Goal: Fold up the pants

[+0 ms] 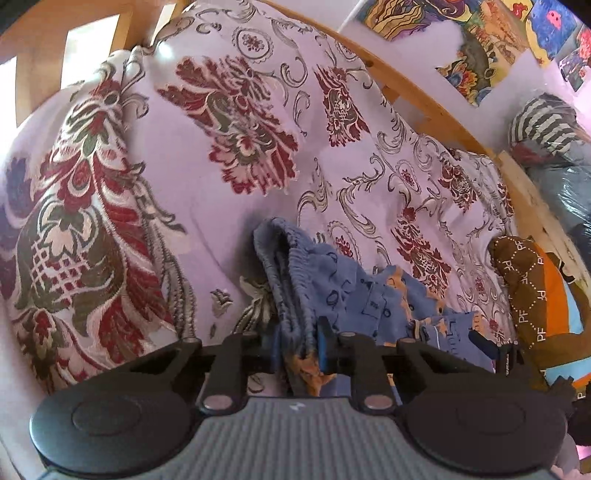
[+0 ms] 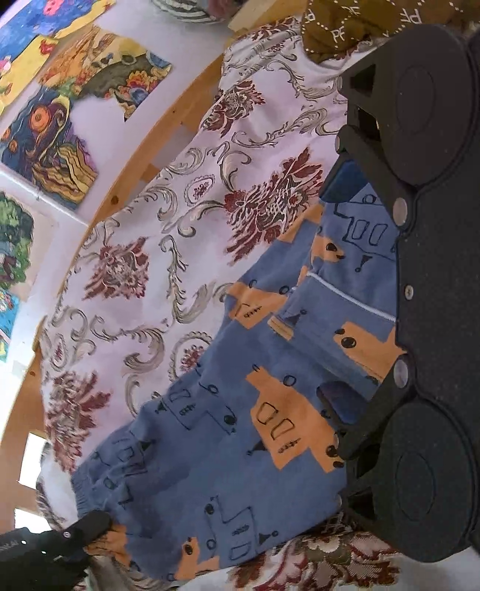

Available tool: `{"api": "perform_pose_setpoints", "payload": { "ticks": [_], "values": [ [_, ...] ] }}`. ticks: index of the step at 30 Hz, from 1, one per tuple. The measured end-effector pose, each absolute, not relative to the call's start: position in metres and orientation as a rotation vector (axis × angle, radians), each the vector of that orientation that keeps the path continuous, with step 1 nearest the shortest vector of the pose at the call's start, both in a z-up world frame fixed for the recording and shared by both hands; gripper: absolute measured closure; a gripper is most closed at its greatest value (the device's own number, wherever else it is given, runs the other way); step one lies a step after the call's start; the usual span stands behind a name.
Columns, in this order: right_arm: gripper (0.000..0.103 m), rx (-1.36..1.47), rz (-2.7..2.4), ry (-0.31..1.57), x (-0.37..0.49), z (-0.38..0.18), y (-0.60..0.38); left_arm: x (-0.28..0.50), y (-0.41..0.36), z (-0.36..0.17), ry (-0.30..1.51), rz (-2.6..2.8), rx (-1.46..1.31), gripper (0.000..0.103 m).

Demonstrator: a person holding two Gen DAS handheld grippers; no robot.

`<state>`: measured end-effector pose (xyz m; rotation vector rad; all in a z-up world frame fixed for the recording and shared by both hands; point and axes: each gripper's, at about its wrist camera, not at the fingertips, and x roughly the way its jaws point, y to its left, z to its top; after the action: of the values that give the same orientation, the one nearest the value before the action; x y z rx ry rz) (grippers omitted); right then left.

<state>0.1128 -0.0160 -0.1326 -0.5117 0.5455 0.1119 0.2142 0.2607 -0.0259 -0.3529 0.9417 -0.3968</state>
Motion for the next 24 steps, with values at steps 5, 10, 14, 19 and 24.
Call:
{"api": "perform_pose_setpoints", "payload": {
  "ticks": [5,10,14,19,24],
  "values": [
    [0.001,-0.455,0.126,0.505,0.110,-0.117,-0.031,0.212,0.235,-0.003,0.949,-0.386,-0.319,0.083],
    [0.001,-0.362,0.153,0.460,0.111,-0.086,-0.061,0.202,0.192,0.027,0.886,-0.422,-0.225,0.083],
    [0.001,-0.202,0.224,0.515,0.126,-0.058,-0.100,0.188,0.146,0.044,0.834,-0.455,-0.132,0.083],
    [0.001,0.144,0.338,0.634,0.153,-0.028,-0.161,0.166,0.080,0.045,0.810,-0.481,-0.012,0.083],
    [0.001,0.380,0.445,0.745,0.168,-0.020,-0.195,0.146,0.020,0.028,0.819,-0.513,0.082,0.083]
  ]
}}
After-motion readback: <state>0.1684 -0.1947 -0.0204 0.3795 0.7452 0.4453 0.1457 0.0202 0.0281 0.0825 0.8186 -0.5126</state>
